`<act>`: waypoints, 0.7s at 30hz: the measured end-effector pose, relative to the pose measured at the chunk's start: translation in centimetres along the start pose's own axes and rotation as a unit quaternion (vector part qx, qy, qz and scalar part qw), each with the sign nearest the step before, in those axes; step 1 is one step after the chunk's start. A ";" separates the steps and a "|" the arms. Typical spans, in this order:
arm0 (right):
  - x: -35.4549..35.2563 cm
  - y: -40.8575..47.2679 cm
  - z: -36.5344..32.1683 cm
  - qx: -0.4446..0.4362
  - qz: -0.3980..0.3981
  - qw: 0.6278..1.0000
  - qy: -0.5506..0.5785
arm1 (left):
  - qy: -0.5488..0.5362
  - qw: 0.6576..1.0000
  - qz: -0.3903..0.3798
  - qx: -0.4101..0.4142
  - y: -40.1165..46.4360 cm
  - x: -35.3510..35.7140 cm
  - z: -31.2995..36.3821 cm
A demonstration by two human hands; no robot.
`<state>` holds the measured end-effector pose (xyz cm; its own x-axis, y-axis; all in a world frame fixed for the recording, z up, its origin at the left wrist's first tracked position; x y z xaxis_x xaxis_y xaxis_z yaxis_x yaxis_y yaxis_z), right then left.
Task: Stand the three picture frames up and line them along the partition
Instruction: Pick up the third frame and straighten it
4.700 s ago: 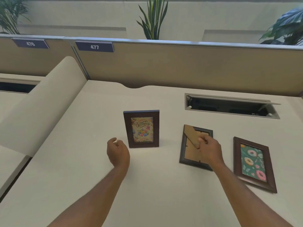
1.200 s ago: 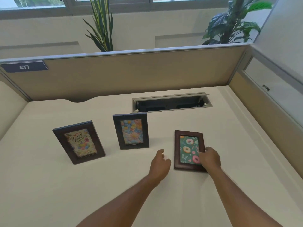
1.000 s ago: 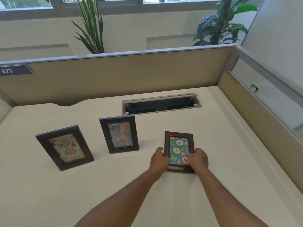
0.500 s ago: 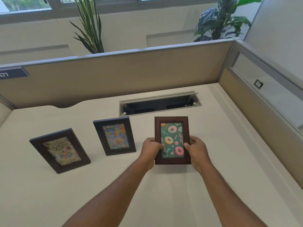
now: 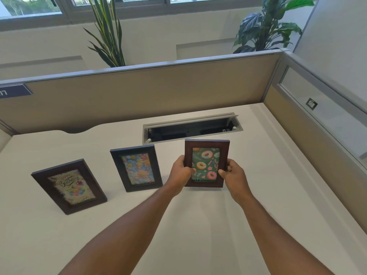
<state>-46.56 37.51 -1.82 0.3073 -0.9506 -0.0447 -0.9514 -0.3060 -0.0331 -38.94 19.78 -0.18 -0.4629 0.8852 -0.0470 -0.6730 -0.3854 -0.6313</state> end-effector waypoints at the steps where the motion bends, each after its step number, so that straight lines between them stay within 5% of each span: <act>1: 0.1 0.2 0.1 -0.003 -0.004 1.000 -0.004 | -0.001 1.000 0.001 0.003 0.2 0.0 -0.1; 21: 0.2 0.6 1.4 -0.019 0.011 0.999 -0.037 | 0.010 0.999 0.033 0.000 1.1 -0.9 -1.5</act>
<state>-47.06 37.17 -3.22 0.2848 -0.9511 -0.1193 -0.9577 -0.2876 0.0065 -38.39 18.90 -1.95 -0.4944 0.8631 -0.1031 -0.6419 -0.4425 -0.6262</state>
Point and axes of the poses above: each hand's wrist, its own y-axis towards the middle knuckle, its own x-axis out of the palm, z = x × y, the point moved 6 cm from there along y, towards the middle knuckle, and after that the axes turned 14 degrees about -x, right-handed, at the moved point
